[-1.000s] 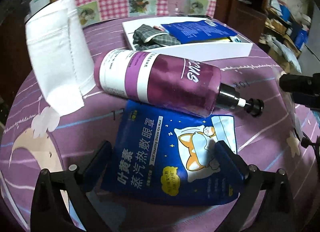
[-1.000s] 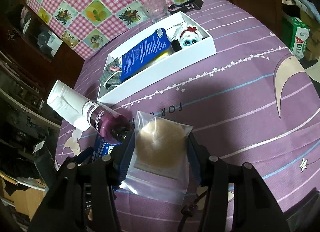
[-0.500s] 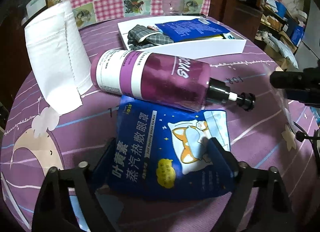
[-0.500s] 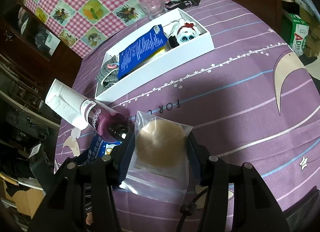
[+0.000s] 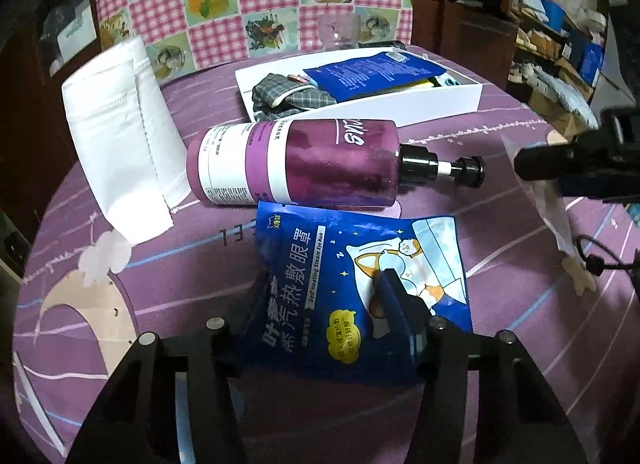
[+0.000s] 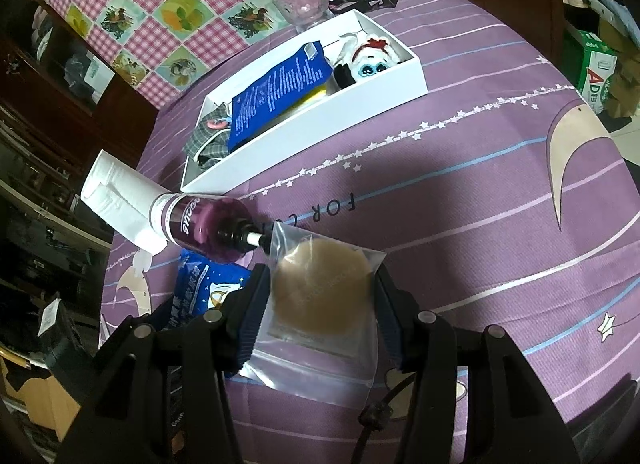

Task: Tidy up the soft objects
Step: 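Grasp the blue eye-mask packet with the left tool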

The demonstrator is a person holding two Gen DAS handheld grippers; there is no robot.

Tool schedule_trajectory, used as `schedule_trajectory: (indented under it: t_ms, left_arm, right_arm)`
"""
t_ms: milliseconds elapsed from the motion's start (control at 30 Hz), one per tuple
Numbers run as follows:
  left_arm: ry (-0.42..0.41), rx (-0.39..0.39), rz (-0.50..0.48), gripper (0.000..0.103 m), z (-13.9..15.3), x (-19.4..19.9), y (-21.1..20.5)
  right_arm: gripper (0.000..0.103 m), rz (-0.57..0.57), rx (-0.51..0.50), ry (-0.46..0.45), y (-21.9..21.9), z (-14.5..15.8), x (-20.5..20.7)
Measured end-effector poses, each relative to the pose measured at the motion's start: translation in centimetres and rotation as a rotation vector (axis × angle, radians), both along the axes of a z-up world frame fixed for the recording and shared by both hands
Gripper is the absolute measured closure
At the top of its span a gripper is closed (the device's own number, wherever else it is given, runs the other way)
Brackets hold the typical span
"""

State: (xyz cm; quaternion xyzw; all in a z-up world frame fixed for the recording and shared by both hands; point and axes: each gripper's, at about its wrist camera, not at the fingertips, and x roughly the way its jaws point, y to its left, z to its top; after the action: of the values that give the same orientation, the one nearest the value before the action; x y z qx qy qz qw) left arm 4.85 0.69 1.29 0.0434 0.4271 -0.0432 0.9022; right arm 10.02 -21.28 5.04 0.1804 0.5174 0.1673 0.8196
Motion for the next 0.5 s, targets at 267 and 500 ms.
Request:
schedule_trajectory:
  t_ms: [267,500]
  left_arm:
    - [0.067,-0.049,0.002,0.000,-0.87,0.67,0.34]
    - [0.066,-0.043,0.017,0.000,-0.84,0.40,0.08]
  right_arm:
    - [0.049,0.000,-0.002,0.005,-0.01,-0.04,-0.01]
    - [0.049,0.005,-0.010,0.015,0.08,-0.31,0.03]
